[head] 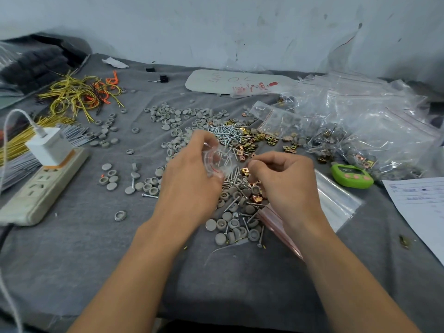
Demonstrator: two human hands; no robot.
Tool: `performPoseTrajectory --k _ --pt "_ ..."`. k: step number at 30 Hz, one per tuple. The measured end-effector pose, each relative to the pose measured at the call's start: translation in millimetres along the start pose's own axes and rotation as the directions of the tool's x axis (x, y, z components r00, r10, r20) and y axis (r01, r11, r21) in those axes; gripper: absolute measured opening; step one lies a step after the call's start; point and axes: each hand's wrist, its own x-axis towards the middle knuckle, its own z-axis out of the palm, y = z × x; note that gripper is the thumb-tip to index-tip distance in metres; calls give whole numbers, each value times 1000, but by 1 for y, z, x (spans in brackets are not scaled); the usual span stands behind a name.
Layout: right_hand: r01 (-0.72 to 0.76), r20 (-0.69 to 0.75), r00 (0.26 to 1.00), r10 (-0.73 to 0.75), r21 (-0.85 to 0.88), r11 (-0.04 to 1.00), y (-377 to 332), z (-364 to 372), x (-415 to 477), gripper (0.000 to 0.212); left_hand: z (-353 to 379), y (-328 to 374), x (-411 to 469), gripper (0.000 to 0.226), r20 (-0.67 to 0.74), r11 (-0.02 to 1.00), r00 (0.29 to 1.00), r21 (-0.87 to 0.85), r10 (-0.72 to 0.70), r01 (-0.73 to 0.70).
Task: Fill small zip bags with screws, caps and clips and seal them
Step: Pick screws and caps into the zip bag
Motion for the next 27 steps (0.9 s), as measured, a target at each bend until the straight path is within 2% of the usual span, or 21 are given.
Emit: performPoseTrajectory --k 4,8,14,17,20,24,27 --pt "-8 136 989 50 -294 956 4 -4 -1 9 -5 4 -1 49 -160 995 985 -93 -61 47" --pt "89 271 957 106 -618 781 4 -2 -5 10 -8 5 0 54 -284 999 959 -42 -17 6" --pt "226 360 931 58 -693 685 0 5 -10 11 -4 0 -1 51 -204 993 978 115 35 -12" --pt "277 362 932 -11 -694 665 2 9 -13 6 -3 -3 0 47 -71 995 998 101 -2 9" --pt "238 319 947 -41 -609 757 6 10 -13 7 -3 -5 1 45 2 996 999 81 -37 37" --pt "109 123 990 -74 -315 943 7 3 -3 8 -1 -2 0 46 75 998 996 47 -39 35" --pt "87 79 994 -77 -128 988 5 4 0 7 0 2 -2 46 127 999 992 37 -2 -3"
